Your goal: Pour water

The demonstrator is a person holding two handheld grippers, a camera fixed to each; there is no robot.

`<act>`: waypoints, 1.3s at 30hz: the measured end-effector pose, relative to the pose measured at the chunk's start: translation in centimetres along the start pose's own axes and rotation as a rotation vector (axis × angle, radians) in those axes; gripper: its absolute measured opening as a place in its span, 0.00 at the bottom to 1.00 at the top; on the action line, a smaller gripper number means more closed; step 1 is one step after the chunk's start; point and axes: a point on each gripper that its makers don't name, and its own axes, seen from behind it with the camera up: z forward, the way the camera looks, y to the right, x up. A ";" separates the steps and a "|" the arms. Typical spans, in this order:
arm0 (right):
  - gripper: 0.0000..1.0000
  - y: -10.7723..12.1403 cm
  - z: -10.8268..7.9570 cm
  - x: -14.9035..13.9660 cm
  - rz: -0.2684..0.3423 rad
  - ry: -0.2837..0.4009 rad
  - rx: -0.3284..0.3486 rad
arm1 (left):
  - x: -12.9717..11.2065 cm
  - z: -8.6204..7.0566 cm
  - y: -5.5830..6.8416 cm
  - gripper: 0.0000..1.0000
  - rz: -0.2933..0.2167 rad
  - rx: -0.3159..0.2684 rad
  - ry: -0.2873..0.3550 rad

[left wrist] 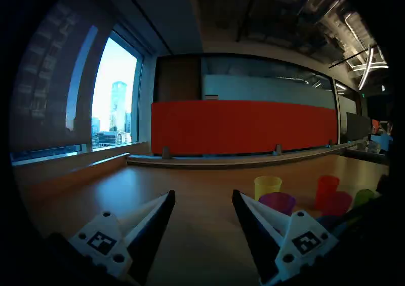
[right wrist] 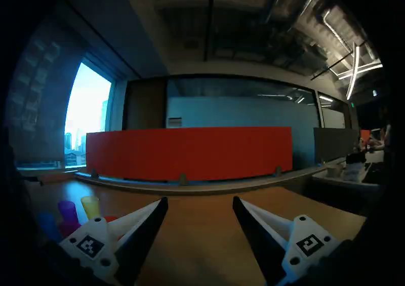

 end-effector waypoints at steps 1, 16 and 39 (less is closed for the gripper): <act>0.99 0.0 0.0 -0.1 -0.001 0.002 0.002 | 0.0 0.0 0.0 0.83 0.000 0.000 0.000; 0.99 0.2 0.3 -3.2 -0.007 -0.035 0.002 | 0.1 0.0 -0.1 0.83 0.000 0.000 0.000; 0.99 1.0 0.5 -5.3 -0.017 -0.097 -0.023 | 0.1 0.0 0.0 0.83 0.000 0.000 0.000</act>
